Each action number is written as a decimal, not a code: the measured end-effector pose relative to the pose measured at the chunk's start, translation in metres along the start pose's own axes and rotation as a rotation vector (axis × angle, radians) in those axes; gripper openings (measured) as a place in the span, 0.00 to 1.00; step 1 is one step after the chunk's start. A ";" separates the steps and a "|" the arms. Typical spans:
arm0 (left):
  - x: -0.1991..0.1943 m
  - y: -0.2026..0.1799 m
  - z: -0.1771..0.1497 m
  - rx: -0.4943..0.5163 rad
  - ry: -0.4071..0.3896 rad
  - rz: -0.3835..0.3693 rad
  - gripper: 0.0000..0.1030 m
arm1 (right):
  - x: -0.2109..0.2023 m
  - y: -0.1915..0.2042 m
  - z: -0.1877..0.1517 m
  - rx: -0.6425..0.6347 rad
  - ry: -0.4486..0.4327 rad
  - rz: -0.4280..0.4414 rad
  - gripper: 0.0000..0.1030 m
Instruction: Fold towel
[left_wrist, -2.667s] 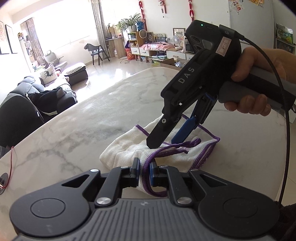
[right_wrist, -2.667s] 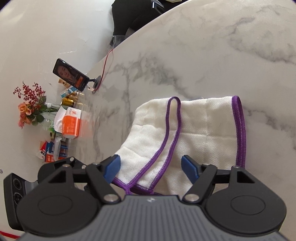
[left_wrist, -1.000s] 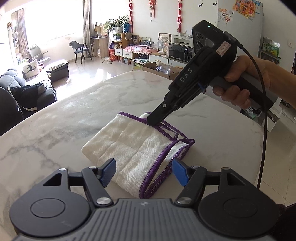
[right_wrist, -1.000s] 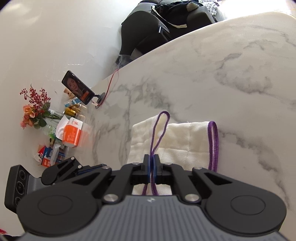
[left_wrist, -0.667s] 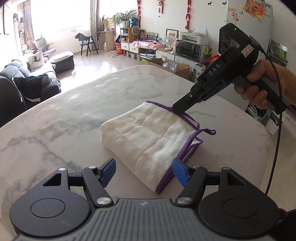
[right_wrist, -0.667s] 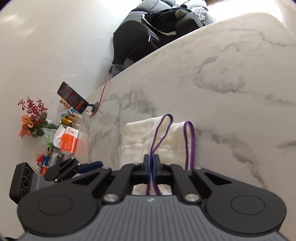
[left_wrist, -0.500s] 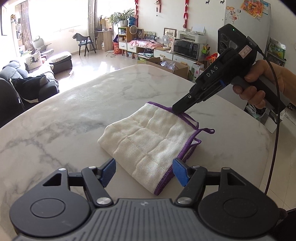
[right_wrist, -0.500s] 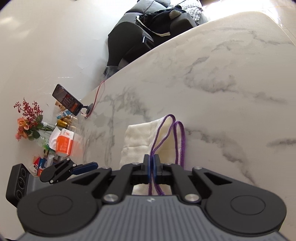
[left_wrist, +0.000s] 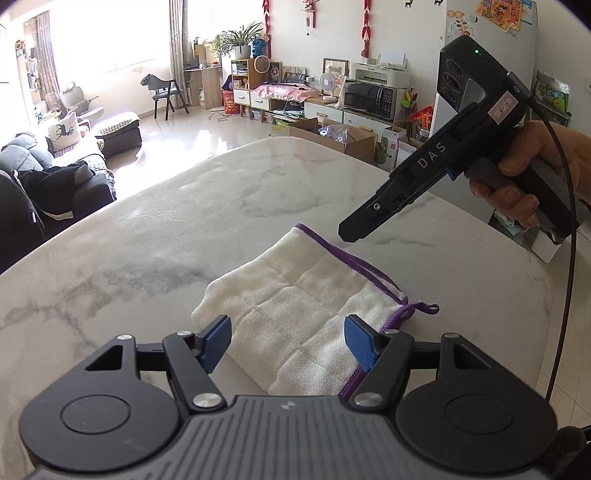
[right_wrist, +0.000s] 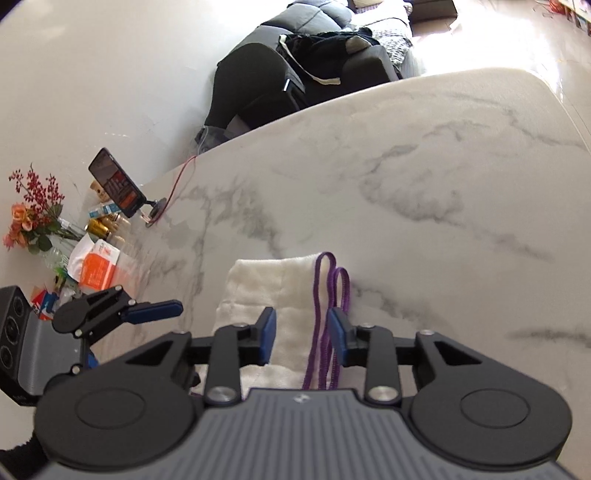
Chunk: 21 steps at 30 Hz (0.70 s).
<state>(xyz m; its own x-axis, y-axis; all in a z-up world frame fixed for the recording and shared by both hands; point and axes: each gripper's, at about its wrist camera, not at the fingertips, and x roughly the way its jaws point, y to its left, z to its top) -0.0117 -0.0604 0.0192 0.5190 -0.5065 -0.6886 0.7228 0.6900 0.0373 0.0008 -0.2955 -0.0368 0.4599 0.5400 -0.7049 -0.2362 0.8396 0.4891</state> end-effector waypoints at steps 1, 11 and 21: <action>0.005 0.002 0.003 0.002 0.001 -0.002 0.51 | 0.005 0.008 0.001 -0.051 0.002 -0.007 0.19; 0.027 0.035 0.013 -0.009 -0.013 -0.032 0.29 | 0.055 0.059 0.015 -0.358 0.003 -0.052 0.15; 0.063 0.045 -0.001 0.013 0.039 -0.110 0.29 | 0.080 0.051 0.013 -0.489 0.040 -0.109 0.15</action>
<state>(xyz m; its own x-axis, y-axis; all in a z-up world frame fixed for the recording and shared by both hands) 0.0533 -0.0603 -0.0237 0.4181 -0.5584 -0.7165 0.7806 0.6243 -0.0310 0.0369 -0.2104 -0.0615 0.4732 0.4414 -0.7624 -0.5666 0.8151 0.1202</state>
